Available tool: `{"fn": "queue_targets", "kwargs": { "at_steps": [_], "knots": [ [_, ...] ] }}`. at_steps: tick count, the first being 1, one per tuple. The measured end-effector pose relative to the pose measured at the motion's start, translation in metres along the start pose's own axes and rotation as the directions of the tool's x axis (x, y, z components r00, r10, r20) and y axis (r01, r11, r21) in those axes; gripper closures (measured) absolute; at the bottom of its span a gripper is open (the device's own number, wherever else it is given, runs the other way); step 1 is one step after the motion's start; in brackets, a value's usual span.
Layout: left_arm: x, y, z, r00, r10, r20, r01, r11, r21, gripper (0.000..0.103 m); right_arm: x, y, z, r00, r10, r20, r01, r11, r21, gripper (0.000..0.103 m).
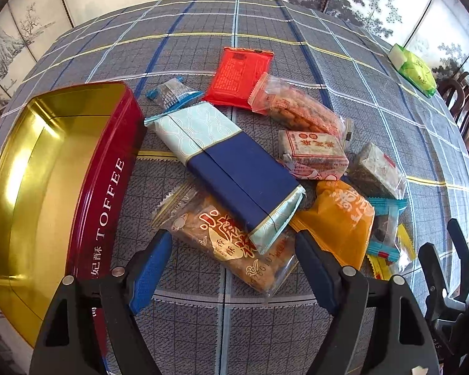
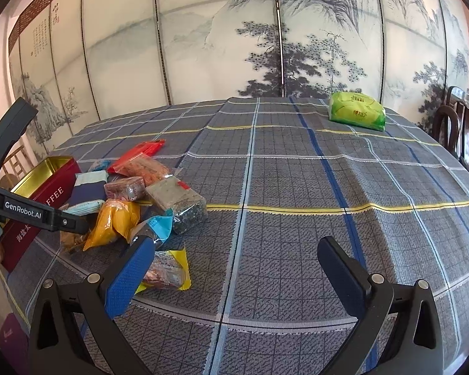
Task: Organize snacks
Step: 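Reach the left gripper to the clear orange-labelled snack bag and grasp it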
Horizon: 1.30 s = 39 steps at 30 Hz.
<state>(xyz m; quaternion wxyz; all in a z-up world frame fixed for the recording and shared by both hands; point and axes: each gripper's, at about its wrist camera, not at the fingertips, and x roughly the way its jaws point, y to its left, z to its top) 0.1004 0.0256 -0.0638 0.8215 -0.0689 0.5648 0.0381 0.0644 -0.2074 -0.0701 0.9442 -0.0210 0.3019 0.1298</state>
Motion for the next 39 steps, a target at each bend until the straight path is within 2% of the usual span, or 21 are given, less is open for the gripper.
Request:
{"fn": "queue_targets", "kwargs": {
  "at_steps": [9, 10, 11, 13, 15, 16, 18, 23, 24, 25, 27, 28, 30, 32, 33, 36, 39],
  "knots": [
    [0.013, -0.001, 0.01, 1.0, 0.03, -0.005, -0.03, 1.0, -0.002, 0.025, 0.001, 0.003, 0.0, 1.0, 0.001, -0.008, -0.001, 1.0, 0.001, 0.0],
    [0.016, 0.001, 0.008, 0.999, 0.025, -0.022, -0.025, 1.0, -0.012, 0.03, 0.001, 0.002, 0.0, 1.0, 0.002, -0.007, -0.002, 1.0, 0.004, 0.0],
    [0.016, 0.002, 0.005, 0.999, 0.038, -0.015, -0.038, 0.999, -0.013, 0.03, 0.001, 0.002, 0.0, 1.0, 0.003, -0.008, -0.003, 1.0, 0.006, 0.0],
    [0.011, 0.004, -0.001, 0.999, 0.053, -0.008, -0.053, 0.999, 0.005, 0.043, 0.001, 0.002, 0.0, 1.0, 0.004, -0.012, -0.004, 1.0, 0.011, 0.0],
    [0.007, 0.005, -0.009, 0.999, 0.044, -0.015, -0.044, 0.999, 0.03, 0.051, 0.001, 0.001, 0.0, 1.0, 0.006, -0.013, -0.006, 1.0, 0.015, 0.0],
    [0.004, 0.006, -0.014, 0.999, 0.038, -0.016, -0.038, 0.998, 0.041, 0.059, 0.001, -0.001, 0.0, 1.0, 0.007, -0.015, -0.007, 1.0, 0.018, 0.0],
    [0.0, 0.008, -0.024, 0.999, 0.035, -0.012, -0.034, 0.997, 0.073, 0.063, 0.001, -0.001, 0.001, 1.0, 0.006, -0.016, -0.006, 1.0, 0.019, 0.0],
    [-0.001, 0.007, -0.028, 0.997, 0.07, 0.032, -0.073, 0.991, 0.114, 0.057, 0.002, -0.001, 0.002, 1.0, 0.007, -0.021, -0.007, 1.0, 0.017, 0.0],
    [-0.002, 0.007, -0.026, 0.997, 0.069, 0.042, -0.074, 0.991, 0.113, 0.052, 0.002, -0.001, 0.002, 1.0, 0.008, -0.022, -0.007, 1.0, 0.017, 0.0],
    [-0.002, 0.007, -0.024, 0.996, 0.073, 0.053, -0.079, 0.99, 0.118, 0.041, 0.003, -0.002, 0.002, 1.0, 0.007, -0.025, -0.007, 1.0, 0.017, 0.0],
    [-0.002, 0.007, -0.018, 0.994, 0.075, 0.074, -0.084, 0.988, 0.127, 0.027, 0.004, -0.003, 0.002, 1.0, 0.008, -0.028, -0.007, 1.0, 0.019, 0.0],
    [0.0, 0.008, -0.017, 0.994, 0.079, 0.076, -0.088, 0.988, 0.127, 0.028, 0.004, -0.003, 0.002, 1.0, 0.008, -0.03, -0.008, 1.0, 0.019, 0.0],
    [0.004, 0.012, -0.014, 0.994, 0.087, 0.064, -0.095, 0.988, 0.12, 0.035, 0.005, -0.002, 0.002, 0.999, 0.006, -0.031, -0.006, 1.0, 0.016, 0.0],
    [0.002, 0.012, -0.017, 0.987, 0.124, 0.099, -0.136, 0.983, 0.124, 0.049, 0.005, -0.001, 0.002, 0.999, 0.005, -0.031, -0.005, 1.0, 0.014, 0.0],
    [0.001, 0.012, -0.018, 0.991, 0.1, 0.094, -0.112, 0.985, 0.13, 0.068, 0.005, -0.001, 0.002, 0.999, 0.006, -0.032, -0.005, 1.0, 0.014, 0.0],
    [-0.004, 0.017, -0.024, 0.995, 0.061, 0.084, -0.07, 0.992, 0.109, 0.071, 0.006, -0.001, 0.002, 0.999, 0.003, -0.043, -0.002, 1.0, 0.017, 0.0],
    [-0.017, 0.01, -0.036, 0.985, 0.082, 0.151, -0.104, 0.984, 0.145, 0.071, 0.006, -0.009, 0.008, 0.999, -0.018, -0.045, 0.02, 0.999, 0.047, 0.0]
  ]
}}
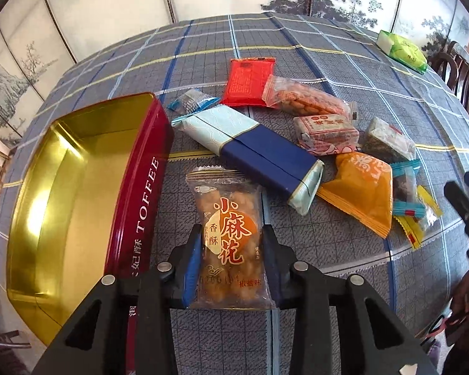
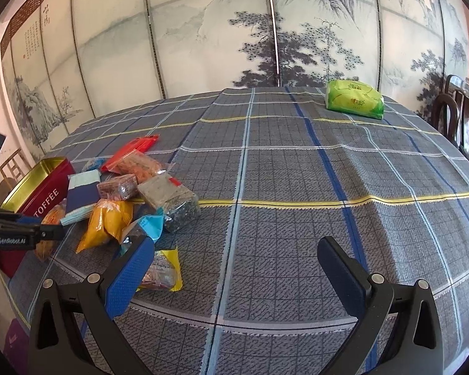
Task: Organize snacks
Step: 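Reach the left gripper to the clear orange-labelled snack bag and grasp it, then carry the bag over the gold tin and open the left gripper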
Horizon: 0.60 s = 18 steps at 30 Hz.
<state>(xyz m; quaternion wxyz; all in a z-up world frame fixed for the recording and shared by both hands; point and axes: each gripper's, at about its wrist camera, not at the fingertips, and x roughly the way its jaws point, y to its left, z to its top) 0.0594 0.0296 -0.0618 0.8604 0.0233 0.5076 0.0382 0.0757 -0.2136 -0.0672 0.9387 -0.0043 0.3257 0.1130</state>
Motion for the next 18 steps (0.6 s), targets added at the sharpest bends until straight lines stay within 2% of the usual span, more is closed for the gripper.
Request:
{"fn": "queue_targets", "kwargs": {
  "at_steps": [6, 11, 13, 18],
  "knots": [
    [-0.037, -0.008, -0.013, 0.993, 0.029, 0.112, -0.034, 0.999, 0.038, 0.071, -0.002, -0.04, 0.032, 0.994, -0.11, 0.013, 0.109, 0.99, 0.085, 0.0],
    [-0.06, -0.007, -0.015, 0.985, 0.029, 0.171, -0.039, 0.998, 0.054, 0.07, 0.031, -0.071, 0.043, 0.974, -0.203, -0.103, 0.216, 0.968, 0.128, 0.0],
    [-0.067, -0.004, -0.014, 0.982, 0.03, 0.187, -0.04, 0.998, 0.049, 0.07, 0.042, -0.077, 0.043, 0.967, -0.21, -0.146, 0.231, 0.962, 0.144, 0.0],
    [-0.077, 0.0, -0.012, 0.976, 0.034, 0.215, -0.044, 0.998, 0.043, 0.07, 0.047, -0.075, 0.043, 0.957, -0.231, -0.174, 0.254, 0.959, 0.125, 0.0]
  ]
}}
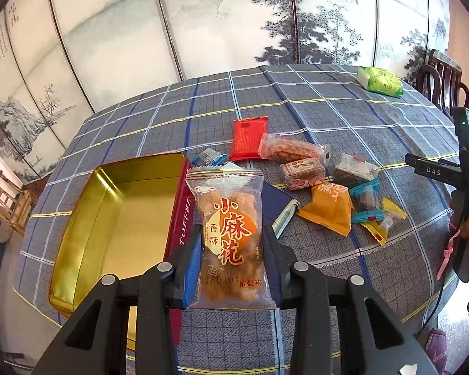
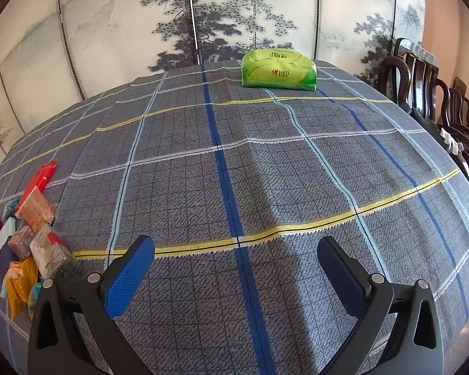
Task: Organize snacks
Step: 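Carry the bag over the gold tin and open the left gripper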
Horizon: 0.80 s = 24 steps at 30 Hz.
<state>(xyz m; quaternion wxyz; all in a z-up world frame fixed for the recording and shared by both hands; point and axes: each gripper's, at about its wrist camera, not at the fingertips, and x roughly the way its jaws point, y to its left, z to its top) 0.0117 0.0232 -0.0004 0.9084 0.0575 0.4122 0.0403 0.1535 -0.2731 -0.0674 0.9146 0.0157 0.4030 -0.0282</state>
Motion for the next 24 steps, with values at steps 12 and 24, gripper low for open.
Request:
{"fn": "queue_targets", "kwargs": {
  "at_steps": [12, 24],
  "knots": [
    [-0.006, 0.038, 0.008, 0.999, 0.039, 0.019, -0.038, 0.998, -0.05, 0.07, 0.017, 0.009, 0.0, 0.995, -0.054, -0.081, 0.051, 0.998, -0.037, 0.0],
    [0.029, 0.117, 0.028, 0.994, 0.099, -0.048, -0.102, 0.993, -0.064, 0.07, 0.016, 0.004, 0.0, 0.995, -0.049, -0.083, 0.046, 0.998, -0.031, 0.0]
  ]
}}
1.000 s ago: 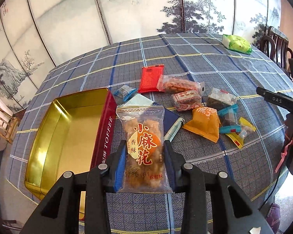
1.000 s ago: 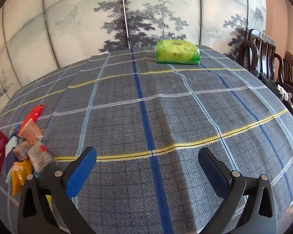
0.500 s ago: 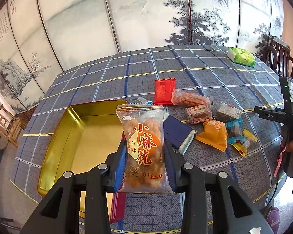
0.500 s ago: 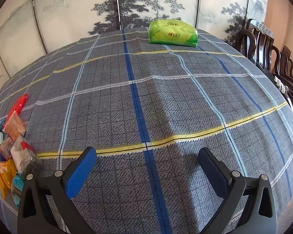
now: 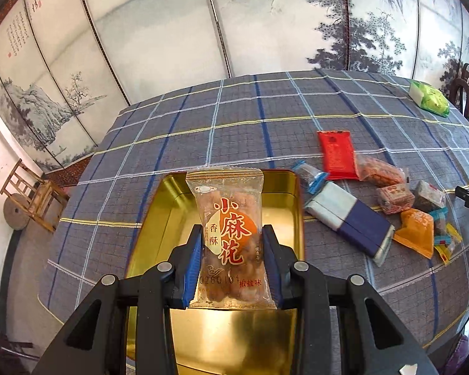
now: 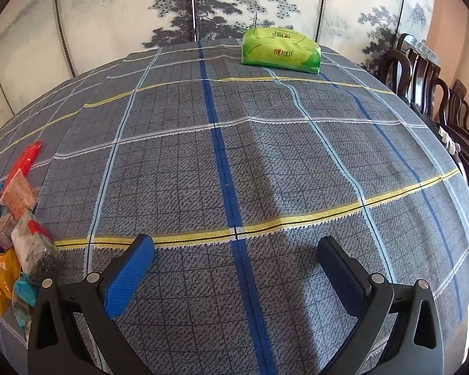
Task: Organize snacks
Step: 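Carry the bag over the gold tin and open the left gripper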
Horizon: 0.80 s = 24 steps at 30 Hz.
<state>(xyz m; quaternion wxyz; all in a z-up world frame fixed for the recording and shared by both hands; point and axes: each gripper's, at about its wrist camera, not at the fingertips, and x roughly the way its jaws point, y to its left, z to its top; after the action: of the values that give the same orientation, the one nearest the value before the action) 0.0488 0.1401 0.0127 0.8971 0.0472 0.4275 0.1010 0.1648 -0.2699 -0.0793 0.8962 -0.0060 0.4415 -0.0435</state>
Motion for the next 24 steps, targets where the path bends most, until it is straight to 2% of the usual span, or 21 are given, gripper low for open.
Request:
{"fn": "queue_targets", "kwargs": {
  "at_steps": [5, 9, 13, 21, 23, 24],
  "knots": [
    [0.052, 0.042, 0.015, 0.992, -0.025, -0.121, 0.021, 0.999, -0.033, 0.07, 0.0, 0.002, 0.0, 1.0, 0.0, 0.0, 0.0, 1.0, 0.001, 0.0],
    [0.082, 0.055, 0.02, 0.988, 0.018, -0.156, -0.022, 0.999, -0.025, 0.07, 0.0, 0.001, 0.0, 1.0, -0.001, 0.0, 0.001, 1.0, 0.001, 0.0],
    [0.103, 0.062, 0.021, 0.981, 0.021, -0.192, -0.03, 0.999, -0.045, 0.069, 0.0, 0.001, 0.0, 1.0, -0.001, 0.0, 0.001, 1.0, 0.0, 0.0],
    [0.107, 0.064, 0.024, 0.984, 0.037, -0.176, -0.044, 0.998, -0.036, 0.06, 0.0, 0.001, 0.0, 1.0, -0.001, 0.0, 0.001, 1.0, 0.0, 0.0],
    [0.099, 0.063, 0.023, 0.987, 0.033, -0.159, -0.04, 0.998, -0.044, 0.057, 0.0, 0.001, 0.0, 1.0, -0.001, 0.0, 0.001, 1.0, 0.0, 0.0],
    [0.093, 0.062, 0.023, 0.99, 0.03, -0.141, -0.037, 0.998, -0.047, 0.051, 0.0, 0.001, 0.0, 1.0, -0.001, 0.0, 0.001, 1.0, 0.0, 0.0]
  ]
}}
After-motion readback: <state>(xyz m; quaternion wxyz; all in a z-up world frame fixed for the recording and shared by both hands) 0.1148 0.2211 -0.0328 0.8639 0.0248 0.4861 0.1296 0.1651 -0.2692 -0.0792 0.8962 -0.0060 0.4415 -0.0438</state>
